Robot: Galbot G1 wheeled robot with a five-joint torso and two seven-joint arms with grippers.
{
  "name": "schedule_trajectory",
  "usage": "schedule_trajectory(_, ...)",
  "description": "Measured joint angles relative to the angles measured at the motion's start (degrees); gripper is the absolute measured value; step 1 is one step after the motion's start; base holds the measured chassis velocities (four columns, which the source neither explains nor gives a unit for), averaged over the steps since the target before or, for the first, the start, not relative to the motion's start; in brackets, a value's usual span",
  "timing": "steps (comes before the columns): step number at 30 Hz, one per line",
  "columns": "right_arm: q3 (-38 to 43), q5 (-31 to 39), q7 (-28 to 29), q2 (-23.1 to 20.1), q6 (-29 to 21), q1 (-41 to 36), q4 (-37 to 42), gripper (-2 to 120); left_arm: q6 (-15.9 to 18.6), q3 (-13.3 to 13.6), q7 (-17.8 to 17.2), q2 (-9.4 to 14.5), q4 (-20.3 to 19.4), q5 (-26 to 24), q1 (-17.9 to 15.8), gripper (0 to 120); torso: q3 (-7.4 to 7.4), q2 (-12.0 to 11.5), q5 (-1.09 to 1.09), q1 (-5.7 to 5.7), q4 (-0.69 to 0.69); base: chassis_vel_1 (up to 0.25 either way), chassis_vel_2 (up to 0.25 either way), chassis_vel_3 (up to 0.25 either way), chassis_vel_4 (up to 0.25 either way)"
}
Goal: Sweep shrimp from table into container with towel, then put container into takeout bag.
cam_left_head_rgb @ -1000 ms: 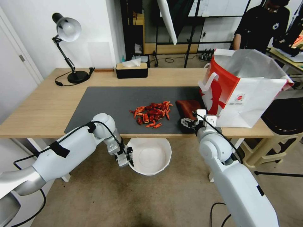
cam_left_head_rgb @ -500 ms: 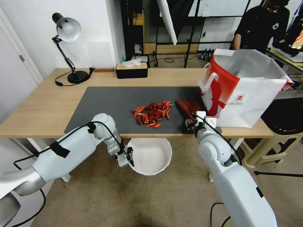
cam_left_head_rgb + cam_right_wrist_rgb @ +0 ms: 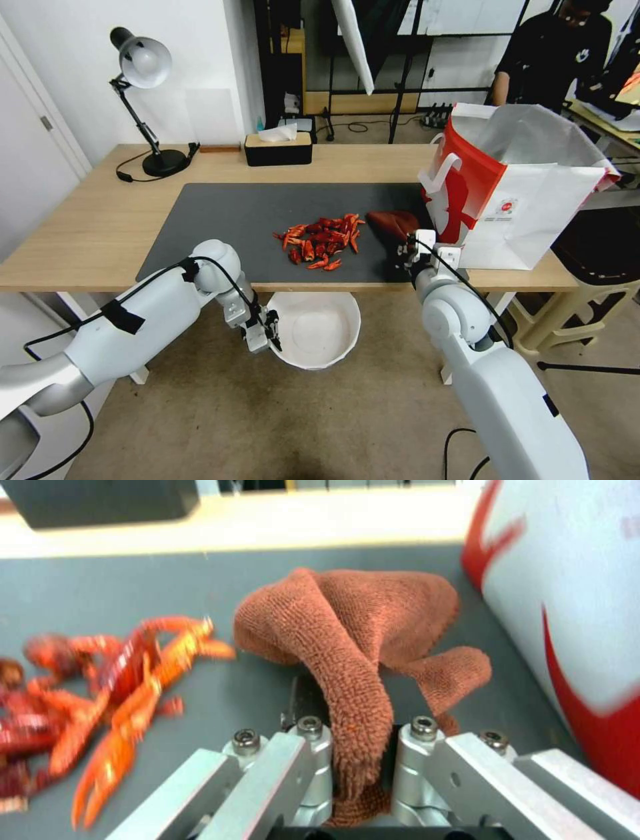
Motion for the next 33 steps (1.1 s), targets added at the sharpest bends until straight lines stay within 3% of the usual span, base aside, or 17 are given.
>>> schedule_trajectory(6, -1.51, -2.89, -7.10, -0.98, 3.88, 4.57, -4.62, 5, 0.00, -0.33, -0.07, 0.31, -0.12, -0.15, 0.06, 0, 0.00, 0.00, -0.01, 0.00, 0.01, 0.000, 0.000, 0.000, 0.000)
schedule_trajectory(9, -3.06, -7.53, -10.07, -1.34, 5.01, 8.61, -9.40, 5, 0.00, -0.60, -0.23, 0.38, 0.04, -0.24, 0.10, 0, 0.00, 0.00, -0.01, 0.00, 0.01, 0.000, 0.000, 0.000, 0.000)
schedule_trajectory(17, -5.90, -9.08, -11.88, -1.37, 2.95, 14.50, -16.65, 5, -0.16, -1.09, -0.44, 0.38, 0.48, -0.31, 0.34, 0, 0.01, 0.00, -0.01, 0.01, 0.00, 0.000, 0.000, 0.000, 0.000)
schedule_trajectory(33, -8.21, -8.06, -18.64, -1.97, 0.08, 15.37, -18.50, 5, -0.45, -1.27, -0.55, 0.16, 0.91, -0.32, 0.29, 0, -0.01, 0.00, -0.01, -0.01, 0.00, 0.000, 0.000, 0.000, 0.000)
